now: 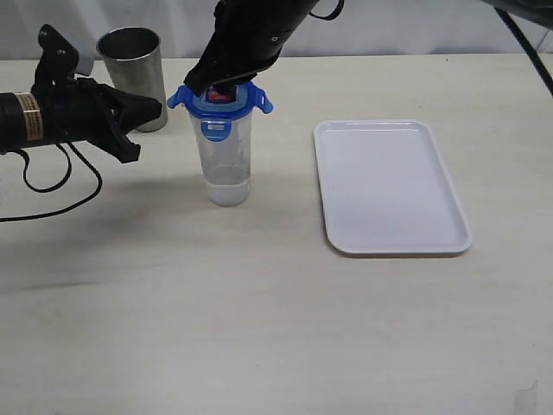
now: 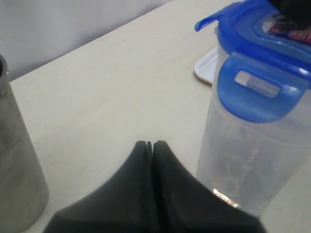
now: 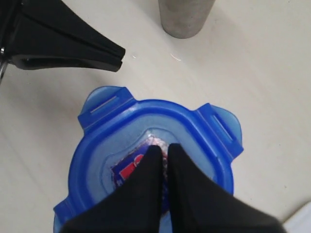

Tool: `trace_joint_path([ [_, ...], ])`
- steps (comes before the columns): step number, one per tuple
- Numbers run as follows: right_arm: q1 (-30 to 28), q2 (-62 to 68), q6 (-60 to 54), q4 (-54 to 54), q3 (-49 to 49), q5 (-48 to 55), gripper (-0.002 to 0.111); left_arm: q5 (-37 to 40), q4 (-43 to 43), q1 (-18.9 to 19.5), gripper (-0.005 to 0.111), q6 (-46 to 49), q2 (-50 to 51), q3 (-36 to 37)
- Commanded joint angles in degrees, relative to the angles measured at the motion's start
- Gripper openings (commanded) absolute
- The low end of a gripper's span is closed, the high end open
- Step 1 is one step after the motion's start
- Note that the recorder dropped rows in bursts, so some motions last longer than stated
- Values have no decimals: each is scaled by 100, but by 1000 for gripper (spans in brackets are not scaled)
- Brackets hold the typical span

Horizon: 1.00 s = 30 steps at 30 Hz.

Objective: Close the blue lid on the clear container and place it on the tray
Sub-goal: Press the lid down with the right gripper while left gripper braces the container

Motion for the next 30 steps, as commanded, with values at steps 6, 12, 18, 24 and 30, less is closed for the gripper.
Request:
trace_joint_path([
  [6, 15, 74, -124, -43, 27, 247, 4, -252, 167, 27, 0, -33, -52, 30],
  [12, 15, -66, -171, -43, 27, 247, 4, -2143, -851, 579, 0, 2002, 160, 1208],
  [18, 15, -66, -235, -43, 27, 247, 4, -2143, -728, 191, 0, 2246, 754, 851],
  [24, 15, -66, -222, -43, 27, 269, 4, -2143, -584, 35, 44, 2246, 1515, 371],
  [30, 15, -66, -222, -43, 27, 336, 4, -2143, -1119, -560, 96, 2195, 1688, 136],
])
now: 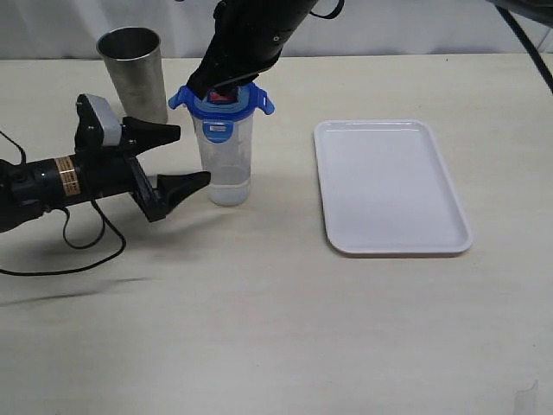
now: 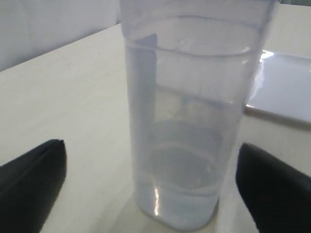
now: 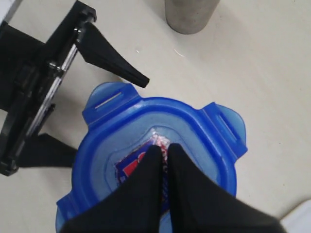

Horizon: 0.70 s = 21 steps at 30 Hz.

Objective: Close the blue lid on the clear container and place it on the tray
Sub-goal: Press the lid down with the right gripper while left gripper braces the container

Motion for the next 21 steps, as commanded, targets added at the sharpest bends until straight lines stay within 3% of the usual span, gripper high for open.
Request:
trace_joint_path([
  [1, 12, -37, -43, -72, 62, 215, 4, -68, -449, -427, 96, -40, 65, -174],
  [9, 12, -37, 59, -72, 62, 213, 4, -68, -765, -833, 96, -40, 143, -449],
  [21, 12, -37, 86, -72, 62, 234, 4, -68, -1029, -984, 96, -55, 574, -861],
])
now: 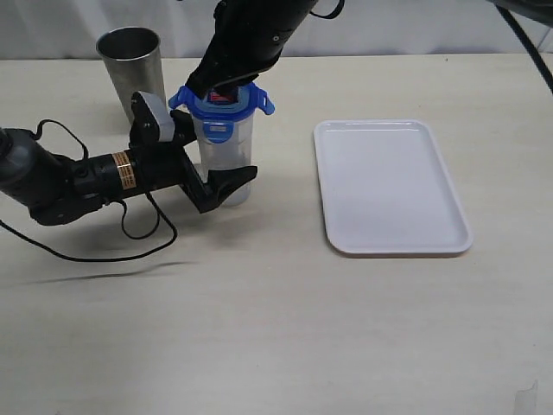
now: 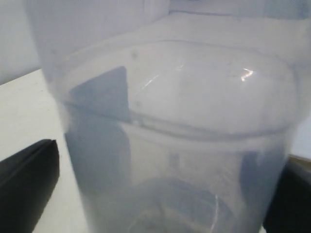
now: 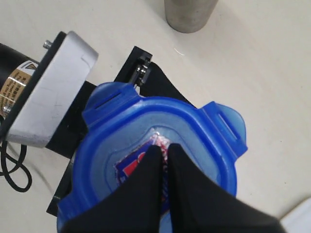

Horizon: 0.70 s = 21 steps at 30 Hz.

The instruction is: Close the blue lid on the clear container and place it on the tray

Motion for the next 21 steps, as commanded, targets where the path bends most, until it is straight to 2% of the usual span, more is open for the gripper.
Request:
trace_joint_path([
  [1, 12, -28, 26, -72, 62, 214, 4, -52, -252, -97, 96, -55, 13, -42],
  [19, 12, -28, 137, -72, 62, 214, 4, -52, -366, -189, 96, -19, 13, -42],
  [21, 12, -28, 137, -72, 62, 214, 4, -52, -366, -189, 91, -19, 13, -42],
])
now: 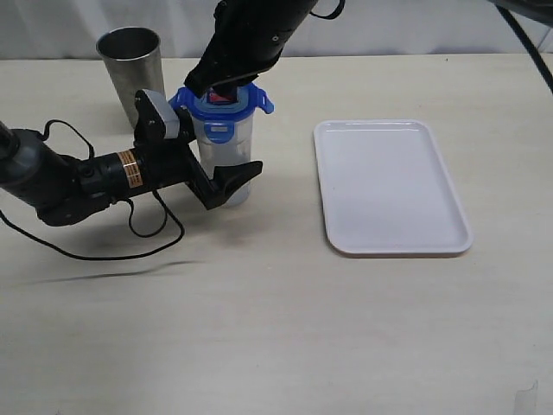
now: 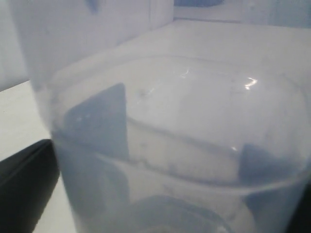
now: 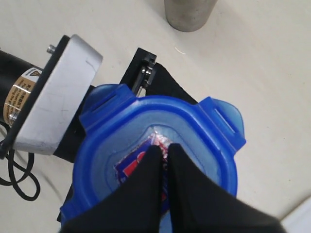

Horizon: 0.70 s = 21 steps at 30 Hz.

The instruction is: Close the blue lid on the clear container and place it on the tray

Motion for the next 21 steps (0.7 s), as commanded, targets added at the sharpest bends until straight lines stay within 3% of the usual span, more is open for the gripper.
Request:
trace_joint_path([
  [1, 12, -28, 8, -72, 62, 174, 4, -52, -65, -52, 84, -9, 13, -28],
  [6, 12, -28, 8, -72, 62, 160, 4, -52, -34, -52, 36, -9, 13, -28],
  [11, 12, -53, -109, -72, 62, 159, 4, -52, 36, -52, 2, -32, 13, -28],
  [15, 12, -204, -335, -31, 62, 140, 10, -52, 209, -52, 0, -22, 13, -28],
  [21, 12, -704, -1033, 531, 62, 150, 36, -52, 209, -52, 0, -22, 13, -28],
])
